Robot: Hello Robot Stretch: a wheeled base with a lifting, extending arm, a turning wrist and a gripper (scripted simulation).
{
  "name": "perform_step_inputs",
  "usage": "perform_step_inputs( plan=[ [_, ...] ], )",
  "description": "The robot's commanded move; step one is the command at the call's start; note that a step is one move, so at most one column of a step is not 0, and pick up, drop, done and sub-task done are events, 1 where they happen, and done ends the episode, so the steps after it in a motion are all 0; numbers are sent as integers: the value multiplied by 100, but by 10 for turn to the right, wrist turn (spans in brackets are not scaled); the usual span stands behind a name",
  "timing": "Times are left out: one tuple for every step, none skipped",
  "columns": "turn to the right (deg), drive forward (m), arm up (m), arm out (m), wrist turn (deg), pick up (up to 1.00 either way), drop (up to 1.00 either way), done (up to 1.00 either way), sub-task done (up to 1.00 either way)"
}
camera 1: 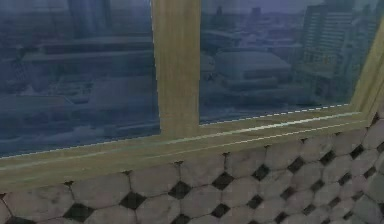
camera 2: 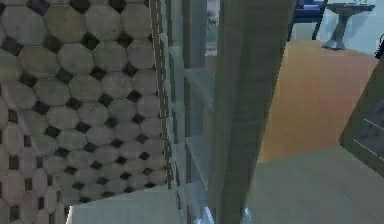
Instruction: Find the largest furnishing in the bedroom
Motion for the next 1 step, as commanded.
perform_step_inputs(
  plan=[
    [-450, 0, 0, 0, 0, 0, 0, 0, 0]
  ],
)
